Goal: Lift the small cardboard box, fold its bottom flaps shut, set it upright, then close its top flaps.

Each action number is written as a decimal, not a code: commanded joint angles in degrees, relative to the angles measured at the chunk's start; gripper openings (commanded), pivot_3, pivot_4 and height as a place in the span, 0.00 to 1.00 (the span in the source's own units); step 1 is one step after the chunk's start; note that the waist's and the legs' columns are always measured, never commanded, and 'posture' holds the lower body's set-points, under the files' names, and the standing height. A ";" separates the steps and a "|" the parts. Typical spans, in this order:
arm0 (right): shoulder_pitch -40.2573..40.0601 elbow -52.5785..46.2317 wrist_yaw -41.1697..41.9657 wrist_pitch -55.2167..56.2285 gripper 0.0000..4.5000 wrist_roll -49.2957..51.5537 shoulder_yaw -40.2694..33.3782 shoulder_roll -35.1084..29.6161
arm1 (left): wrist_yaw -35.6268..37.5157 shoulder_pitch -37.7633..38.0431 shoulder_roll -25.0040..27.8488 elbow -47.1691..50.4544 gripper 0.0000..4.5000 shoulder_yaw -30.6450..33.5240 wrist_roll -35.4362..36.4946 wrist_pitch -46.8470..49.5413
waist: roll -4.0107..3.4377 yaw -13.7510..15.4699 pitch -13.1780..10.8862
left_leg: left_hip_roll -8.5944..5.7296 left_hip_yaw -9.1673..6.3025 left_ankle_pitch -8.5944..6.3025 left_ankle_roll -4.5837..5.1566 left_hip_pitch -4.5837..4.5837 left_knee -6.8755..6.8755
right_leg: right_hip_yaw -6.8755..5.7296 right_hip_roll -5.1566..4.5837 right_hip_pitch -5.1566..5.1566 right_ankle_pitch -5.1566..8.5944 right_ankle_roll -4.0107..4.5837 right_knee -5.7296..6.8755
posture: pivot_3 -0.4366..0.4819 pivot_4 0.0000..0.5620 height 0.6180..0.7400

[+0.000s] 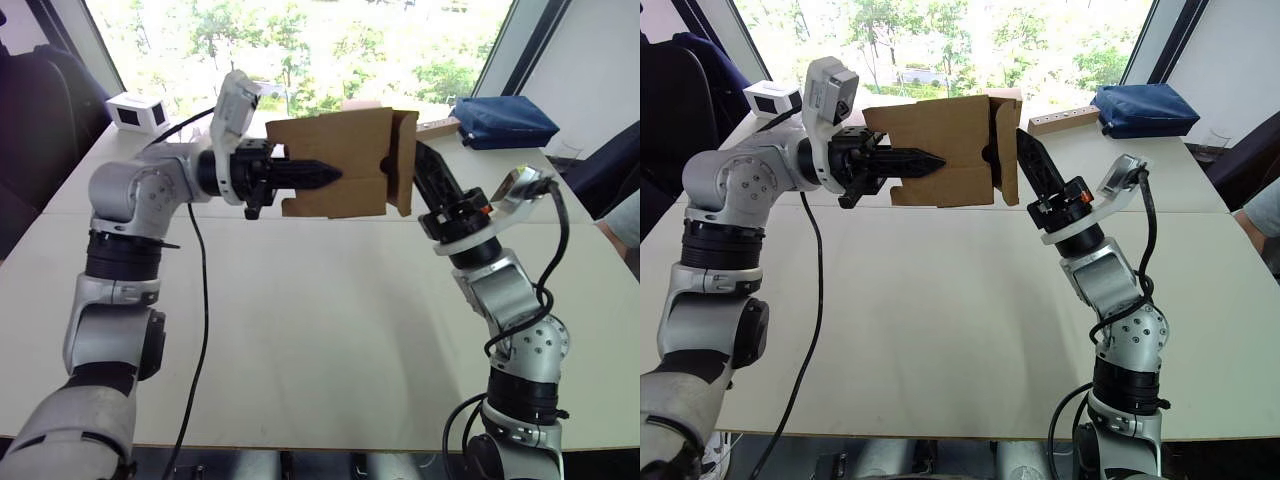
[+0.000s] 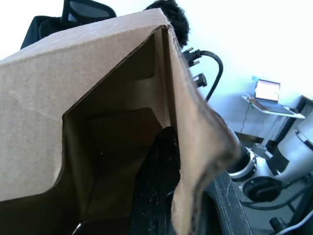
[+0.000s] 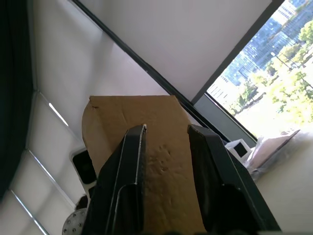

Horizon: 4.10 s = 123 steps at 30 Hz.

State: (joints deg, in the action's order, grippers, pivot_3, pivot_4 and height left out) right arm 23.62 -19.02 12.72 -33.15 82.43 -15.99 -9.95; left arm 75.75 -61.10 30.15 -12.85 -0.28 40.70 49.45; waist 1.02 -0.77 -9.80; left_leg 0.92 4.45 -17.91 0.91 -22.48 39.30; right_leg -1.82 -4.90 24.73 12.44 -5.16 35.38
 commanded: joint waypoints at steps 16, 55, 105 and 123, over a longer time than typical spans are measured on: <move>-2.74 -5.24 0.24 0.93 0.32 4.60 1.14 1.39 | -0.46 -0.92 -0.15 0.02 0.00 1.38 0.82 -0.33 | 0.00 0.00 0.00 | 0.00 0.00 0.00 0.00 0.00 0.00 | 0.00 0.00 0.00 0.00 0.00 0.00 | 0.48 0.27 1.00; -1.98 -6.85 -1.54 3.28 0.32 -5.37 10.12 6.44 | -2.36 -1.05 -1.69 -1.46 0.00 1.97 0.11 -2.37 | 0.00 -0.04 0.00 | 0.00 0.00 0.00 0.00 0.00 0.00 | 0.00 0.00 0.00 0.00 0.00 0.00 | 0.48 0.27 1.00; -2.24 -8.01 3.34 -2.38 0.01 -7.63 10.51 -6.63 | -1.23 1.23 -1.65 2.57 0.00 0.95 0.93 1.09 | 0.00 0.05 0.00 | 0.01 -0.01 0.00 0.00 -0.01 0.00 | 0.00 0.02 0.00 0.00 0.00 -0.02 | 0.48 0.27 1.00; -19.47 -15.96 5.65 -8.24 0.01 -3.12 -2.87 -23.11 | 2.33 -6.80 5.93 4.82 0.00 -11.24 -9.42 1.16 | 0.03 0.67 -0.02 | -0.11 -0.02 -0.03 0.05 -0.11 0.00 | -0.02 -0.08 -0.01 0.00 0.00 -0.14 | 0.48 0.27 1.00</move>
State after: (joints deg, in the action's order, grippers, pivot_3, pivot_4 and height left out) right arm 6.78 -31.43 15.94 -39.34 77.52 -14.63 -29.48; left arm 76.49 -65.47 34.73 -11.46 -8.30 34.29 51.82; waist 1.05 -0.10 -9.82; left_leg 0.79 4.47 -17.98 1.02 -22.56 39.29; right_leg -1.82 -5.00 24.71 12.45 -5.16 35.21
